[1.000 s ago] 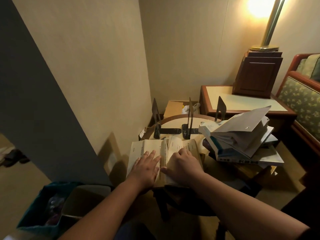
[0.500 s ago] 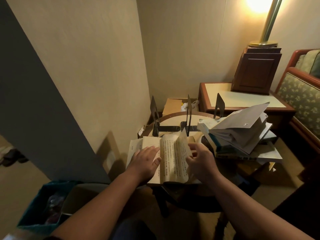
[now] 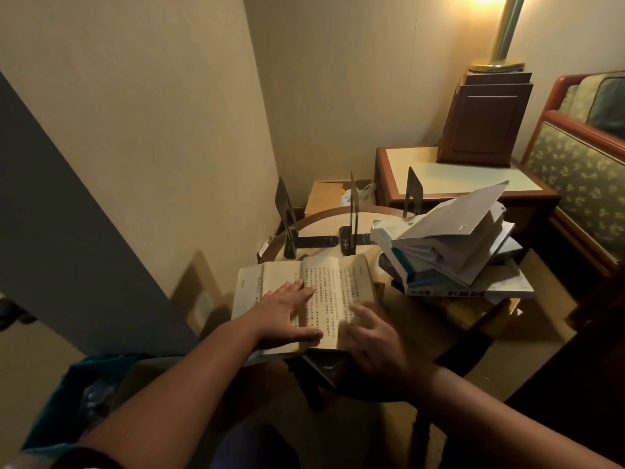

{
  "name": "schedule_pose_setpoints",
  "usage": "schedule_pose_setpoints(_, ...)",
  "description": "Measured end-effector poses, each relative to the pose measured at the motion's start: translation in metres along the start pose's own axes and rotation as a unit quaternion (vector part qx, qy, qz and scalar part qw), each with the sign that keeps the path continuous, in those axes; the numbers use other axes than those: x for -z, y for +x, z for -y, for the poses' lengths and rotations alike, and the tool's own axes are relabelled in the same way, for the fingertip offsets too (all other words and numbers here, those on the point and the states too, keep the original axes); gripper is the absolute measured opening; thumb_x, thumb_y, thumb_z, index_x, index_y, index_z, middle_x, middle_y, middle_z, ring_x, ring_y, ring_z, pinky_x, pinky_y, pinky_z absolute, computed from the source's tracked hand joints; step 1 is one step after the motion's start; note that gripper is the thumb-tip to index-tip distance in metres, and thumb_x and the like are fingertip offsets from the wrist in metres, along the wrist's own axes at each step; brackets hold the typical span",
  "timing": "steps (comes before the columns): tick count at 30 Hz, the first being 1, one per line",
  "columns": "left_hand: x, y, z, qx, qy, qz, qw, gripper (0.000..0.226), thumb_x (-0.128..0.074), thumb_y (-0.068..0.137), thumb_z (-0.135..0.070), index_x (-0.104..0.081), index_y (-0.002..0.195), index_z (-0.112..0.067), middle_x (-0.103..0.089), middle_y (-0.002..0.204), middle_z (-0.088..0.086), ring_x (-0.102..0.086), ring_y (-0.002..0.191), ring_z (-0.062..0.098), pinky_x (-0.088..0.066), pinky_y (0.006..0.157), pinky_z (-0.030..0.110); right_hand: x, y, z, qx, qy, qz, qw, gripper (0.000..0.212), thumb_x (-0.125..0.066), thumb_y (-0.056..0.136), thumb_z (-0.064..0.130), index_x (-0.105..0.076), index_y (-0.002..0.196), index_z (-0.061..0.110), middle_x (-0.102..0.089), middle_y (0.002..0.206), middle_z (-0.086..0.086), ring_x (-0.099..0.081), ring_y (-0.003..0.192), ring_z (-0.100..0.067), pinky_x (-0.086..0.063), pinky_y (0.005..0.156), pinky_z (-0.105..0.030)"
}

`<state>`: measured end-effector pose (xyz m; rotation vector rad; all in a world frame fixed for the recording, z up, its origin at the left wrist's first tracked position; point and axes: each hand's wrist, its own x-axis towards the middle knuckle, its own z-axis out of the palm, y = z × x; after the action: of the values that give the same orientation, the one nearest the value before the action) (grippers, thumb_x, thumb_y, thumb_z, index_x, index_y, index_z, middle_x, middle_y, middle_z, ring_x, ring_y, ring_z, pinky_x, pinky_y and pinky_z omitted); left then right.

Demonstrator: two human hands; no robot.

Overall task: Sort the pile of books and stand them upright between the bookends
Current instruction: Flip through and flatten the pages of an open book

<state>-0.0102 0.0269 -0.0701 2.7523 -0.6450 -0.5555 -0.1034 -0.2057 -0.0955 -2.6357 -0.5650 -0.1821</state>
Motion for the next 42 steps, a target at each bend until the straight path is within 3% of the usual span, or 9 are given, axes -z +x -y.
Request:
schedule_pose_setpoints(3,-0.001,0.003,-0.004,0.0,0.026,0.002,1.0,0.104,-0.06,0.07,-0.08,-0.006,0.153,-0.047,0.004,0.165,-0.008,0.004,0.152,0.018,0.002,0.12,0.05,0.009,-0.009,0.015,-0.044,-0.038,0.155,0.986,0.06,-0.048,0.098,0.048,-0.038,0.15,0.02,-0.02,0.163,-0.003,-0.003,0.152,-0.025,-0.014,0.122,-0.047)
schedule_pose_setpoints(7,-0.004,0.006,-0.004,-0.005,0.036,-0.003,0.999,0.102,-0.06,0.072,-0.078,-0.004,0.152,-0.047,0.007,0.165,-0.008,0.008,0.151,0.019,0.005,0.12,0.05,0.021,0.008,0.025,-0.093,-0.077,0.241,0.963,0.078,-0.034,0.098,0.061,-0.006,0.158,0.019,0.007,0.165,-0.003,0.013,0.151,-0.025,0.003,0.121,-0.045)
schedule_pose_setpoints(12,-0.008,0.007,-0.004,-0.011,0.042,-0.01,0.999,0.101,-0.059,0.076,-0.075,-0.002,0.153,-0.045,0.009,0.165,-0.007,0.009,0.151,0.02,0.006,0.119,0.049,0.024,0.063,0.004,-0.104,-0.113,0.254,0.955,0.089,-0.01,0.09,0.072,-0.013,0.157,0.014,-0.002,0.165,-0.013,0.001,0.151,-0.033,-0.007,0.121,-0.05)
schedule_pose_setpoints(17,-0.008,0.005,-0.005,-0.004,0.04,-0.014,0.999,0.097,-0.059,0.079,-0.07,-0.003,0.153,-0.045,0.009,0.165,-0.008,0.01,0.151,0.019,0.006,0.12,0.049,0.021,0.112,-0.01,-0.12,-0.116,0.22,0.961,0.078,-0.024,0.099,0.064,-0.02,0.155,0.011,-0.007,0.165,-0.011,-0.008,0.152,-0.031,-0.014,0.121,-0.05)
schedule_pose_setpoints(21,-0.012,0.006,-0.001,-0.009,0.042,-0.016,0.999,0.098,-0.056,0.077,-0.075,-0.001,0.152,-0.047,0.01,0.164,-0.009,0.01,0.151,0.019,0.007,0.12,0.05,0.014,0.102,-0.013,-0.108,-0.127,0.236,0.958,0.079,-0.03,0.098,0.061,-0.011,0.157,0.012,0.003,0.165,-0.012,0.005,0.152,-0.032,-0.007,0.12,-0.05)
schedule_pose_setpoints(25,-0.017,0.008,0.001,-0.012,0.045,-0.023,0.999,0.102,-0.049,0.071,-0.084,0.004,0.151,-0.049,0.012,0.164,-0.011,0.012,0.151,0.018,0.01,0.119,0.05,0.001,0.047,-0.003,-0.149,-0.025,0.208,0.966,0.087,-0.044,0.096,0.058,0.002,0.158,0.017,0.016,0.165,-0.002,0.013,0.15,-0.024,-0.006,0.121,-0.044)
schedule_pose_setpoints(31,-0.023,0.008,0.005,-0.017,0.068,-0.038,0.997,0.101,-0.045,0.072,-0.086,0.009,0.15,-0.05,0.017,0.163,-0.012,0.016,0.15,0.016,0.012,0.118,0.048,0.005,-0.027,0.018,-0.087,-0.07,0.219,0.969,0.102,-0.003,0.074,0.083,0.012,0.156,0.027,0.029,0.157,0.006,0.029,0.146,-0.018,0.012,0.118,-0.038)
schedule_pose_setpoints(35,-0.025,0.01,0.007,-0.023,0.071,-0.034,0.997,0.107,-0.034,0.064,-0.096,0.011,0.149,-0.05,0.018,0.162,-0.012,0.017,0.15,0.016,0.012,0.118,0.048,0.0,0.003,0.021,-0.157,0.025,0.232,0.96,0.086,-0.04,0.096,0.06,0.009,0.157,0.025,0.028,0.16,0.006,0.017,0.15,-0.021,0.0,0.123,-0.043)
schedule_pose_setpoints(42,-0.026,0.006,0.004,-0.03,0.086,-0.045,0.995,0.097,-0.04,0.077,-0.083,0.013,0.151,-0.048,0.022,0.161,-0.011,0.018,0.149,0.016,0.018,0.112,0.041,-0.009,0.095,-0.012,-0.166,0.027,0.149,0.974,0.077,-0.03,0.1,0.058,0.002,0.158,0.018,0.013,0.165,-0.002,0.016,0.15,-0.02,0.008,0.121,-0.04)
